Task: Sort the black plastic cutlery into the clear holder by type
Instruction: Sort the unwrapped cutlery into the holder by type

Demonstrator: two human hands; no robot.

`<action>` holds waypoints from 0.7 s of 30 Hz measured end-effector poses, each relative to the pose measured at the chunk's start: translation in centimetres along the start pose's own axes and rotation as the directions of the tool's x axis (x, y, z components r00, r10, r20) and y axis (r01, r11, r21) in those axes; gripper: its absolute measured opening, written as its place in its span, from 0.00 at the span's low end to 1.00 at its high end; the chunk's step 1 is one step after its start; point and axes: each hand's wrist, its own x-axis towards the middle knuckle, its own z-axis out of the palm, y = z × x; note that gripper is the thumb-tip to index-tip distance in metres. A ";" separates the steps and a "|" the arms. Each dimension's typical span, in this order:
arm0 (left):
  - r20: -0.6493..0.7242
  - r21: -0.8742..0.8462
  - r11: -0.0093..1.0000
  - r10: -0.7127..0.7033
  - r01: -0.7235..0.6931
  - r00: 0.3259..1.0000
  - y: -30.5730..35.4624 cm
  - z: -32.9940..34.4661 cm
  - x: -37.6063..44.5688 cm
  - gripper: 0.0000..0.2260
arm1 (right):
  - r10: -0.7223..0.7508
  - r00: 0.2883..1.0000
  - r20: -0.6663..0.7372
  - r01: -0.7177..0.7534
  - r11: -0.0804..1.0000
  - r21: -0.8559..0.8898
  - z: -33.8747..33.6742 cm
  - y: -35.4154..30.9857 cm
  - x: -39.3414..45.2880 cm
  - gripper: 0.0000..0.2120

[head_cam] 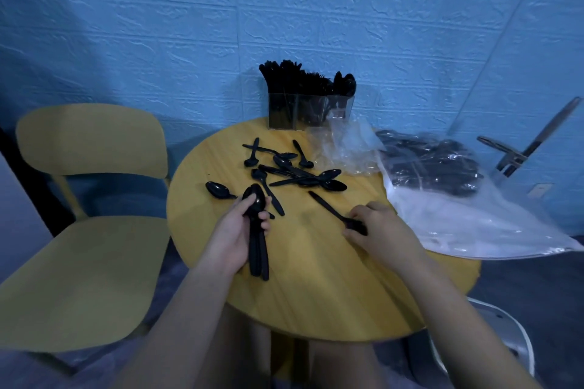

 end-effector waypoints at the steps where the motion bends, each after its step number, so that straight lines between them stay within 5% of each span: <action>1: 0.002 0.006 1.000 -0.008 0.008 1.000 -0.1 0.3 -0.1 0.08 | -0.014 0.999 -0.039 0.013 0.999 -0.032 0.2 -0.1 -0.2 0.17; 7: 0.010 0.007 0.998 -0.067 0.067 0.998 -0.6 0.5 -1.1 0.10 | -0.002 0.983 -0.185 -0.015 0.996 -0.091 0.5 0.0 -0.8 0.12; 10: 0.013 0.010 0.996 -0.085 0.085 0.996 -0.4 0.3 -1.5 0.08 | 0.041 0.967 -0.251 0.007 0.982 0.191 -0.3 0.8 -0.4 0.10; 15: -0.006 0.061 0.991 -0.122 0.122 0.992 -0.5 0.2 -1.7 0.16 | 0.084 0.962 -0.261 0.102 0.772 0.627 -3.0 0.3 0.0 0.06; 19: -0.011 0.084 0.989 -0.125 0.125 0.992 -0.3 0.0 -1.8 0.16 | -0.122 0.974 -0.191 0.225 0.622 0.750 -5.5 -1.1 0.7 0.08; 21: -0.008 0.114 0.987 -0.113 0.113 0.994 -0.1 0.1 -2.1 0.14 | -0.276 0.957 -0.090 0.253 0.640 0.725 -6.2 -2.3 1.4 0.08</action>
